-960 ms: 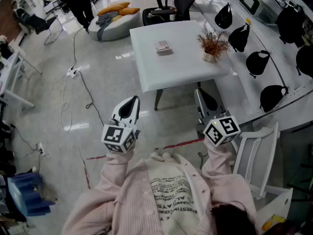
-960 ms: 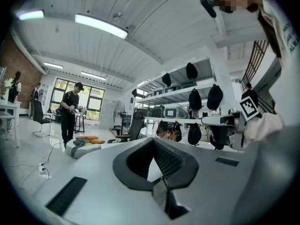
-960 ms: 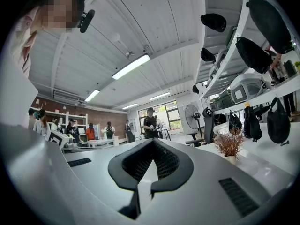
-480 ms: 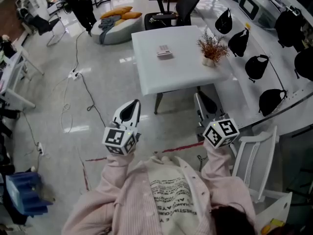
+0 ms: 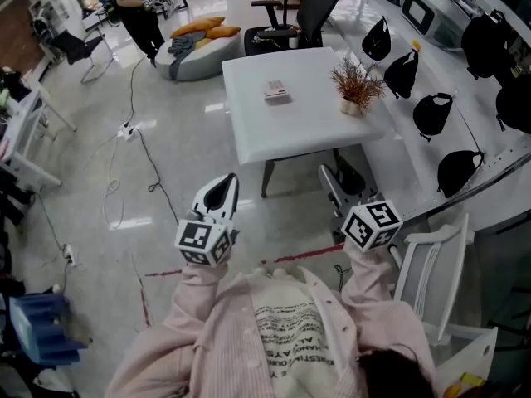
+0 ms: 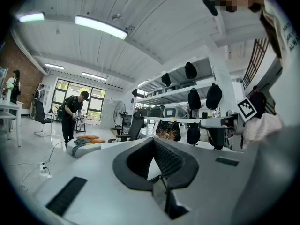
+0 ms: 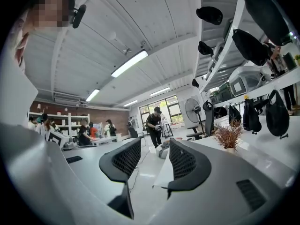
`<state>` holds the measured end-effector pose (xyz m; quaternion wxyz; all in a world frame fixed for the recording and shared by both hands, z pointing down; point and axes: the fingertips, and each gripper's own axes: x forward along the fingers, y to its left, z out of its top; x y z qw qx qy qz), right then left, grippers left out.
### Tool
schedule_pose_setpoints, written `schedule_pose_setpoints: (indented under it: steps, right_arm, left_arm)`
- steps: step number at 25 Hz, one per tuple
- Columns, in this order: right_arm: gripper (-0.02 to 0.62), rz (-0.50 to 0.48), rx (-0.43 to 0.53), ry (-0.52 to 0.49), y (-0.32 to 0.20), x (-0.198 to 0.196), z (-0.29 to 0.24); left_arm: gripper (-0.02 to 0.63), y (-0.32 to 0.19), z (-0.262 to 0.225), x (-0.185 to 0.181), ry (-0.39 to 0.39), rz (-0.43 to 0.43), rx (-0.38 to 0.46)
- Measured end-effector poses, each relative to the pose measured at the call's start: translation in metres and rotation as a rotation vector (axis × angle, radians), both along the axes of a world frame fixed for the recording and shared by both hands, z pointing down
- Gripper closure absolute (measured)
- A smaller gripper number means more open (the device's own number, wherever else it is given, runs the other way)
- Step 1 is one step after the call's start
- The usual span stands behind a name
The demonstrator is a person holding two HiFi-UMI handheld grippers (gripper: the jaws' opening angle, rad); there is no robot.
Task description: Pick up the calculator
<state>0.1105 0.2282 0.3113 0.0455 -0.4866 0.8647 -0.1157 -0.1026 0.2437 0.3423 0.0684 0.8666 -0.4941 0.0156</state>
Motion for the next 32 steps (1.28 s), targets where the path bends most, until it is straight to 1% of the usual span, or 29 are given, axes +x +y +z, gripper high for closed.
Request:
schedule_pose_setpoints:
  steps: [4, 10, 16, 22, 32]
  right_arm:
    - [0.433, -0.016, -0.015, -0.015, 0.001, 0.004, 0.006]
    - [0.433, -0.046, -0.059, -0.056, 0.0, 0.0, 0.017]
    - [0.433, -0.052, -0.071, -0.062, -0.017, 0.001, 0.023]
    - [0.433, -0.046, -0.087, -0.063, -0.048, 0.003, 0.034]
    - [0.433, -0.021, -0.12, -0.095, -0.133, 0.008, 0.049]
  left_arm:
    - [0.604, 0.009, 0.005, 0.008, -0.019, 0.009, -0.006]
    - [0.604, 0.013, 0.013, 0.0, -0.018, -0.031, -0.038]
    - [0.604, 0.002, 0.02, -0.001, -0.02, -0.039, -0.054]
    - [0.604, -0.031, 0.029, 0.001, -0.018, -0.039, -0.067]
    - [0.604, -0.129, 0.042, 0.013, -0.022, 0.018, -0.1]
